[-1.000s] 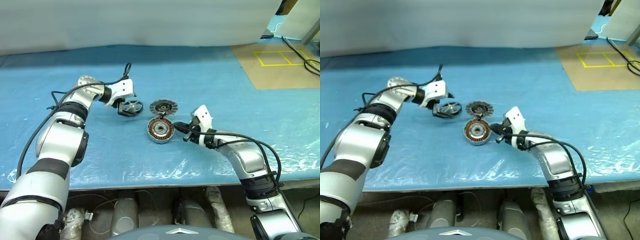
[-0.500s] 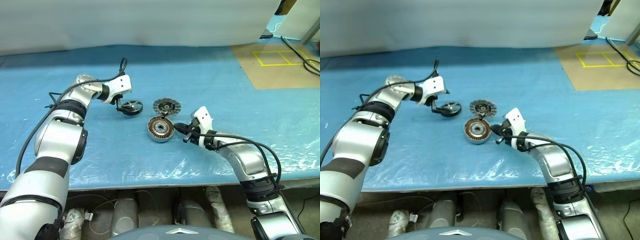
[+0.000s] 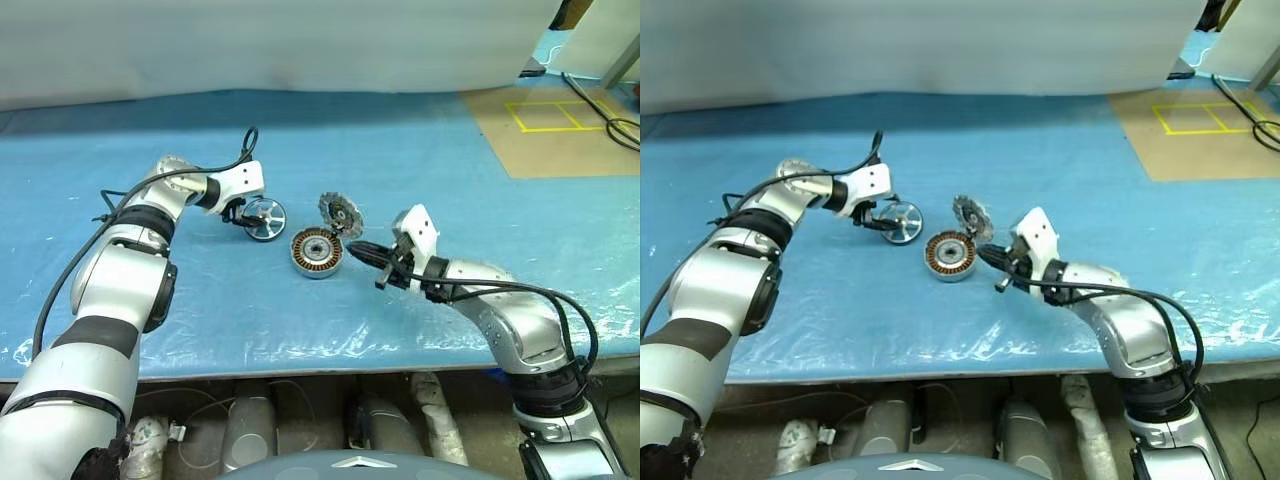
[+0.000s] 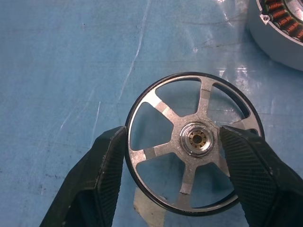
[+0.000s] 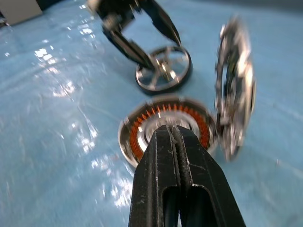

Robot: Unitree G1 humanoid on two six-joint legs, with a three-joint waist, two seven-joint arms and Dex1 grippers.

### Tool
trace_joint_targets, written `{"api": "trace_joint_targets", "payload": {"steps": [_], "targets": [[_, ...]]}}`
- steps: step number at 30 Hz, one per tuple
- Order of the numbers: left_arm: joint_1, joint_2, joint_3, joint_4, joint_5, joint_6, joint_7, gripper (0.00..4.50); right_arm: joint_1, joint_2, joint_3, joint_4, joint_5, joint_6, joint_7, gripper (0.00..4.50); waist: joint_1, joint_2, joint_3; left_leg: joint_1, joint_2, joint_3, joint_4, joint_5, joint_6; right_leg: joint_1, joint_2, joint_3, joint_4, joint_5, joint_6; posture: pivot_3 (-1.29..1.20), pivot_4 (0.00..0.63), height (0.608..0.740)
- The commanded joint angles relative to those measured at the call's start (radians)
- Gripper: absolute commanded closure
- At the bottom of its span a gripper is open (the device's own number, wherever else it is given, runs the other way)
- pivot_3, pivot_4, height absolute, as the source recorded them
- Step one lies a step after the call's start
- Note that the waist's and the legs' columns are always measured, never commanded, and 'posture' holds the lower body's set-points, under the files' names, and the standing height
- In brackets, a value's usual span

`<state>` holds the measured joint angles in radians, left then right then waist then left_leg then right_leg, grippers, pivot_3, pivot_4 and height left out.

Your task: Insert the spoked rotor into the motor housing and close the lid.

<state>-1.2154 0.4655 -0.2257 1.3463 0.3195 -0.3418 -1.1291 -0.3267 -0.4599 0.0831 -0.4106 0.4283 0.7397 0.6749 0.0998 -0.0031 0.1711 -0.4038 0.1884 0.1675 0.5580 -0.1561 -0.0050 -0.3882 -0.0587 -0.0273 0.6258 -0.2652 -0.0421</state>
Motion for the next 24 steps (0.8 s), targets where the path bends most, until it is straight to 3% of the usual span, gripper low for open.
{"api": "trace_joint_targets", "payload": {"steps": [1, 9, 16, 19, 22, 24], "targets": [[-0.004, 0.003, 0.011, -0.006, -0.002, -0.011, 0.002, 1.23, -0.05, -0.019, -0.042, -0.079, 0.062, 0.044, 0.002, 4.5, 0.002, 0.0, 0.0, 0.0, 0.0, 0.0, 0.0, 0.0, 0.0, 0.0, 0.0, 0.0, 0.0, 0.0, 0.0, 0.0, 0.15, 0.74], [0.012, 0.022, -0.005, -0.011, 0.012, -0.042, -0.043, 1.23, -0.023, -0.083, -0.071, -0.099, 0.09, 0.07, 0.002, 4.5, 0.01, -0.001, 0.0, -0.001, 0.0, 0.0, -0.001, 0.0, 0.0, 0.0, 0.0, -0.001, -0.001, 0.0, 0.0, 0.0, 0.15, 0.74], [0.024, 0.015, 0.004, -0.009, 0.009, -0.035, -0.034, 1.23, -0.014, -0.069, -0.041, -0.082, 0.063, 0.051, -0.04, 4.5, 0.008, 0.0, 0.0, 0.0, 0.0, 0.0, -0.001, 0.0, 0.0, 0.0, 0.0, 0.0, -0.001, 0.0, 0.0, 0.0, 0.15, 0.74], [0.03, 0.013, 0.001, -0.008, 0.011, -0.035, -0.042, 1.83, -0.012, -0.072, -0.035, -0.081, 0.056, 0.048, -0.045, 4.5, 0.008, 0.0, 0.0, -0.001, 0.0, 0.0, -0.001, 0.0, 0.0, 0.0, 0.0, 0.0, -0.001, 0.0, 0.0, 0.0, 0.15, 0.74], [0.039, 0.012, -0.007, -0.008, 0.023, -0.037, -0.009, 2.76, -0.011, -0.076, -0.033, -0.081, 0.05, 0.045, -0.048, 4.5, 0.009, 0.0, 0.0, -0.001, 0.0, 0.0, -0.001, 0.0, 0.0, 0.0, 0.0, 0.0, -0.001, 0.0, 0.0, 0.0, 0.15, 0.74], [0.044, 0.014, -0.007, -0.008, 0.018, -0.043, -0.039, 2.76, -0.011, -0.075, -0.031, -0.079, 0.047, 0.044, -0.048, 4.5, 0.009, 0.0, 0.0, 0.001, 0.0, 0.0, -0.001, 0.0, 0.0, 0.001, 0.0, 0.0, -0.001, 0.0, 0.0, 0.0, 0.15, 0.74]]}}
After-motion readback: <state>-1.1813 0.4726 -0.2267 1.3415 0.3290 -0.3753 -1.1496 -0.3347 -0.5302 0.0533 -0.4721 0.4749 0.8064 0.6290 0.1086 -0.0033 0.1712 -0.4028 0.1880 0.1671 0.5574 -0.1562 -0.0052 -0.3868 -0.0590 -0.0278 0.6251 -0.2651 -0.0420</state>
